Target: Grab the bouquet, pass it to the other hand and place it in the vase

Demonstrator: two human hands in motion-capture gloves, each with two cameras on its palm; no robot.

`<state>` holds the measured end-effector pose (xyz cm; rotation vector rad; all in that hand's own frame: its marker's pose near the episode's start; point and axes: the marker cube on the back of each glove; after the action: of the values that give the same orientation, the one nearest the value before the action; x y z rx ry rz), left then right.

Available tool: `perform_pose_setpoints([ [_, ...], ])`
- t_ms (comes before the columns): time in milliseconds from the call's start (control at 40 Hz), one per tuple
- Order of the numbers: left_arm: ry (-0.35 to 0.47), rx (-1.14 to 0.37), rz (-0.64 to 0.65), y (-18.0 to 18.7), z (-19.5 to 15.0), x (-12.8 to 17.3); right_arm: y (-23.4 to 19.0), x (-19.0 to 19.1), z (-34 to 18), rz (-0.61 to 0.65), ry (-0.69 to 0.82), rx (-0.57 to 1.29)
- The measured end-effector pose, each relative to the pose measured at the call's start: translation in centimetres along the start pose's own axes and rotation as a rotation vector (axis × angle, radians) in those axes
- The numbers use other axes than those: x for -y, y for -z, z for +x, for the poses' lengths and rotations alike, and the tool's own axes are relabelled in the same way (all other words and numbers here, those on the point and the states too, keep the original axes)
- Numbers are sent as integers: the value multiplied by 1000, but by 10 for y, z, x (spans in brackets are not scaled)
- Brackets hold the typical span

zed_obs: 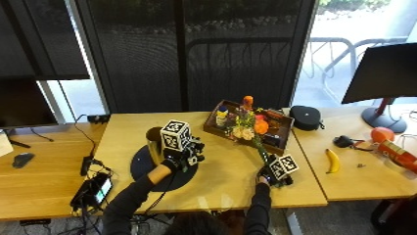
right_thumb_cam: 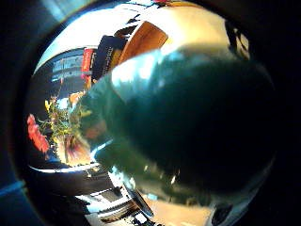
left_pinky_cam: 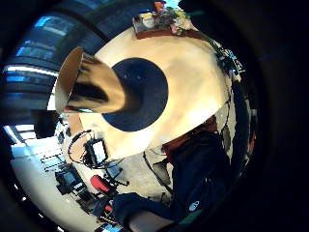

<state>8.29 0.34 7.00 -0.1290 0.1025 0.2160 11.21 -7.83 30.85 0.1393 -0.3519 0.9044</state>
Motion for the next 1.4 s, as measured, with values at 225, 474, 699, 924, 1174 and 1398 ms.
perform_pose_setpoints([
  [225,4,0,-11,1,-5,1,25,1,-17,37,73,349],
  [474,-52,-294,-105,17,-13,25,86,-34,-58,-280,227,746],
  [699,-169,-758,-145,42,1,49,116,-42,-97,-358,396,874],
  [924,-70,-1160,6,55,18,72,122,-103,-122,-648,593,940],
  [1174,-53,-1273,24,54,30,87,109,-178,-149,-865,730,935],
  [1398,-76,-1296,36,43,38,91,87,-229,-167,-976,819,897],
])
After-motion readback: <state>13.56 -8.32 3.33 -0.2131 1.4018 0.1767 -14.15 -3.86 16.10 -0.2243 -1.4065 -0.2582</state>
